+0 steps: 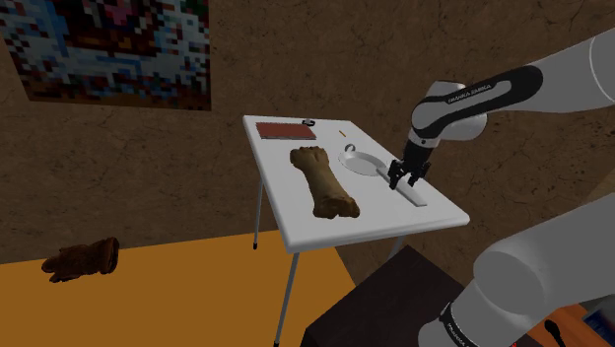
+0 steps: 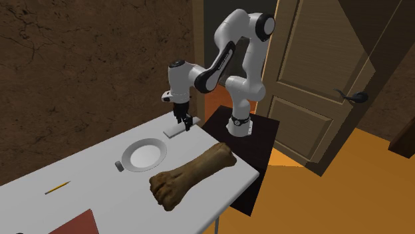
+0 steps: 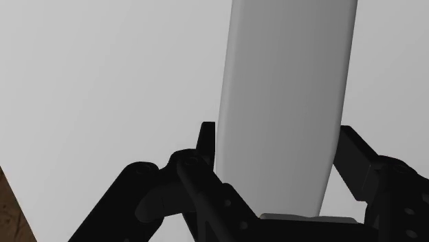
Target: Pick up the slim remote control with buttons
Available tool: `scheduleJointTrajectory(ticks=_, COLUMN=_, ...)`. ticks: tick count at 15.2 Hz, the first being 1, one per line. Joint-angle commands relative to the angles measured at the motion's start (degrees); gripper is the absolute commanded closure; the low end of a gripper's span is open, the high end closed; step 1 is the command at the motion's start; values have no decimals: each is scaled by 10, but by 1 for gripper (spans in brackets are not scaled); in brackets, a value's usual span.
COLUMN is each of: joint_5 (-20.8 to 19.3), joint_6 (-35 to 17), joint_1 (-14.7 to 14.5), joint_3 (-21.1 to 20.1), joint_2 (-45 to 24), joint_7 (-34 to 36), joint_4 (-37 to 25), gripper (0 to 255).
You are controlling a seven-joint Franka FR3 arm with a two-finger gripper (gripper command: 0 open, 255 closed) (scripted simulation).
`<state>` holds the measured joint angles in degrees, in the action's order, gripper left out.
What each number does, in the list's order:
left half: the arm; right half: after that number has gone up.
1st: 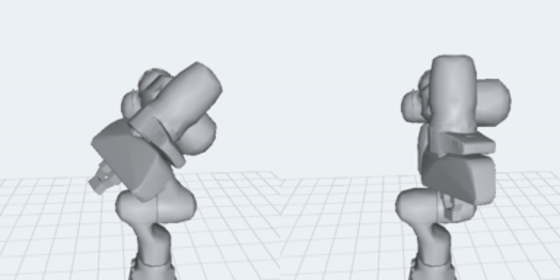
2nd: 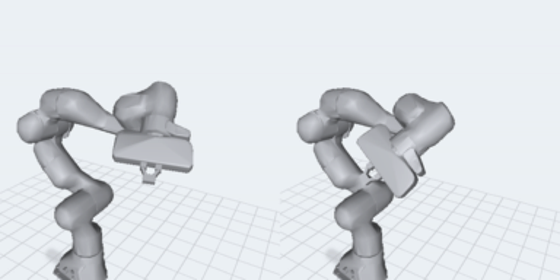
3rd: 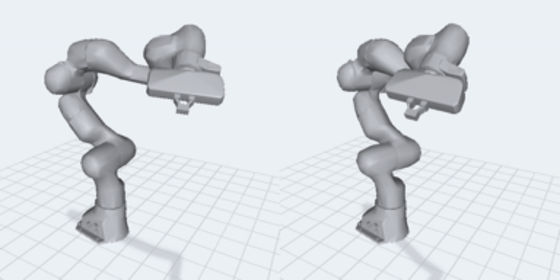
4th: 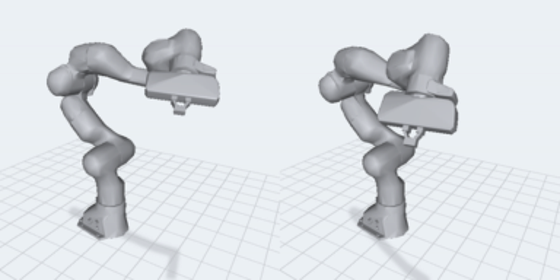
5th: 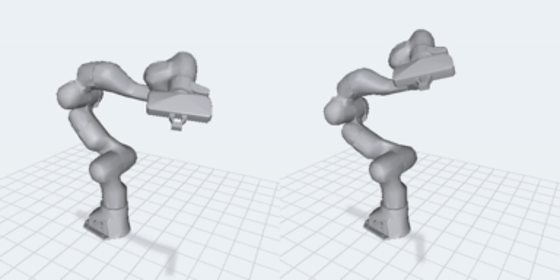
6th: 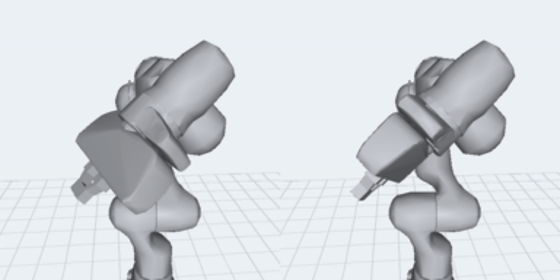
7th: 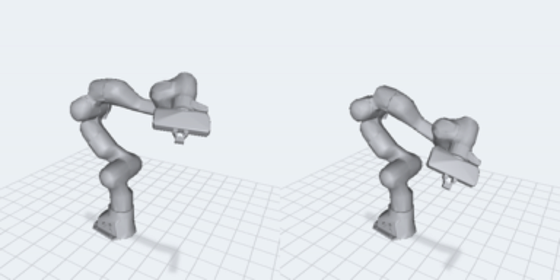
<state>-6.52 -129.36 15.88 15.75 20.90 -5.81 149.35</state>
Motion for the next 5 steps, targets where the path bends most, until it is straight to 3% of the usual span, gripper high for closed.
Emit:
scheduleJointTrajectory(ticks=1, joint_5=-1, joint_6=19, joint_1=1, joint_3=-1, joint_2=11, joint_7=0, joint_4=-9, gripper=255)
scheduleJointTrajectory(ticks=5, joint_5=-2, joint_6=39, joint_1=2, joint_3=-3, joint_2=21, joint_7=1, joint_4=-18, gripper=255)
